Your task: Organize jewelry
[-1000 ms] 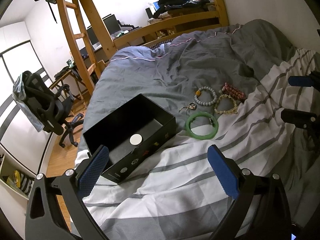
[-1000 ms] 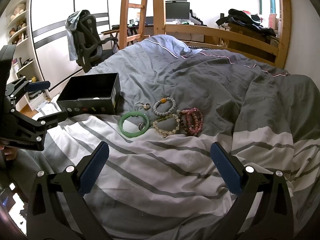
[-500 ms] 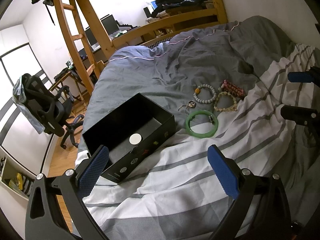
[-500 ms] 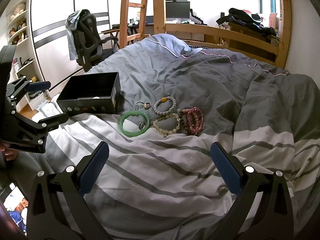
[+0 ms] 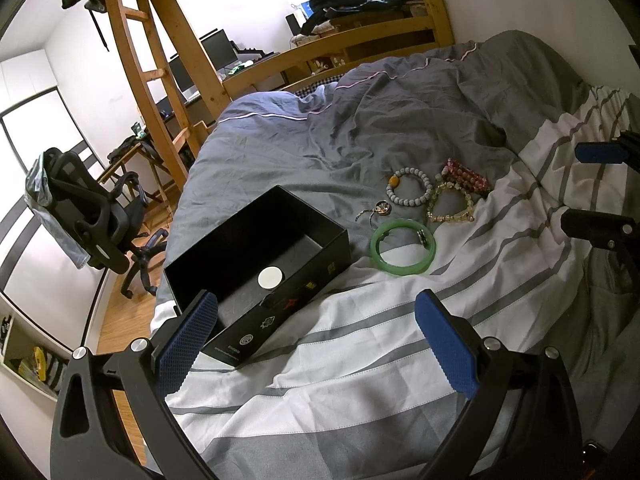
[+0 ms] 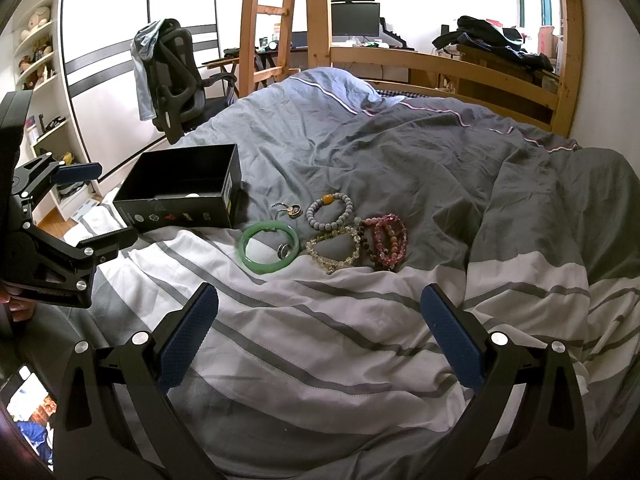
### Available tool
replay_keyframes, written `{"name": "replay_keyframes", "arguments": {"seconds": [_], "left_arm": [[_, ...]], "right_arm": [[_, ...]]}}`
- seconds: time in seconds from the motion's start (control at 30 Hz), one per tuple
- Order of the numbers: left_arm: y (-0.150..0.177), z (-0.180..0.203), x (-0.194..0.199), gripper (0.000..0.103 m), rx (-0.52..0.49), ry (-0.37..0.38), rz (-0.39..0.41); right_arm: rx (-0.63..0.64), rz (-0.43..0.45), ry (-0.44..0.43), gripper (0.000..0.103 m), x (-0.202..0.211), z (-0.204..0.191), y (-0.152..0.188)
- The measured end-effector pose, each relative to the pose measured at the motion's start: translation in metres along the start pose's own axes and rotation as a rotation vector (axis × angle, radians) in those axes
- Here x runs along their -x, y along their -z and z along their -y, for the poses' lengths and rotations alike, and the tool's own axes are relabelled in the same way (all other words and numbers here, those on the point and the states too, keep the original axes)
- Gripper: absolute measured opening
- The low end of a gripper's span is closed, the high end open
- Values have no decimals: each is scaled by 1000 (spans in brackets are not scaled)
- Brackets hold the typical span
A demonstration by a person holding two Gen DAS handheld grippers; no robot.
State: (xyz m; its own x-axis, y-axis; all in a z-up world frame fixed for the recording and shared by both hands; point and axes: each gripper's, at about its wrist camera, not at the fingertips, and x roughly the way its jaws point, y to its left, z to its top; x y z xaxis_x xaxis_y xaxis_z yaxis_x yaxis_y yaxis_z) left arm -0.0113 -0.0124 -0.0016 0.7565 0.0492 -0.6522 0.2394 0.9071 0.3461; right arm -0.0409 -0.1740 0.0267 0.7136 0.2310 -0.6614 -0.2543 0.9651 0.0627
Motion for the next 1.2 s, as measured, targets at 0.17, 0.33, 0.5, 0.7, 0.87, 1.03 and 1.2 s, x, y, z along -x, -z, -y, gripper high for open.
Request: {"name": "replay_keyframes", "arguments": {"seconds": [0.17, 0.33, 0.5, 0.7, 0.87, 1.03, 1.2], "left_arm": [[-1, 1, 0, 97, 1, 0, -1], [2, 4, -1, 97, -14, -4, -2], [5, 10, -1, 97, -34, 4, -7], [-3, 17, -9, 97, -23, 58, -28], [-10, 29, -29, 97, -20, 134, -63], [-18, 47, -58, 86, -52, 190, -122], [-27, 59, -88, 73, -55, 237, -163]], "right_arm": [[-1, 0, 0, 100, 0, 0, 0], [2, 0, 1, 100, 0, 0, 0], [0, 2, 0, 100, 0, 0, 0], [16, 6, -8, 100, -5, -1, -2], [19, 14, -7, 100, -20, 4, -8], [-17, -1, -7, 100, -40, 19, -14], [-57, -38, -50, 77, -68, 36, -21]]}}
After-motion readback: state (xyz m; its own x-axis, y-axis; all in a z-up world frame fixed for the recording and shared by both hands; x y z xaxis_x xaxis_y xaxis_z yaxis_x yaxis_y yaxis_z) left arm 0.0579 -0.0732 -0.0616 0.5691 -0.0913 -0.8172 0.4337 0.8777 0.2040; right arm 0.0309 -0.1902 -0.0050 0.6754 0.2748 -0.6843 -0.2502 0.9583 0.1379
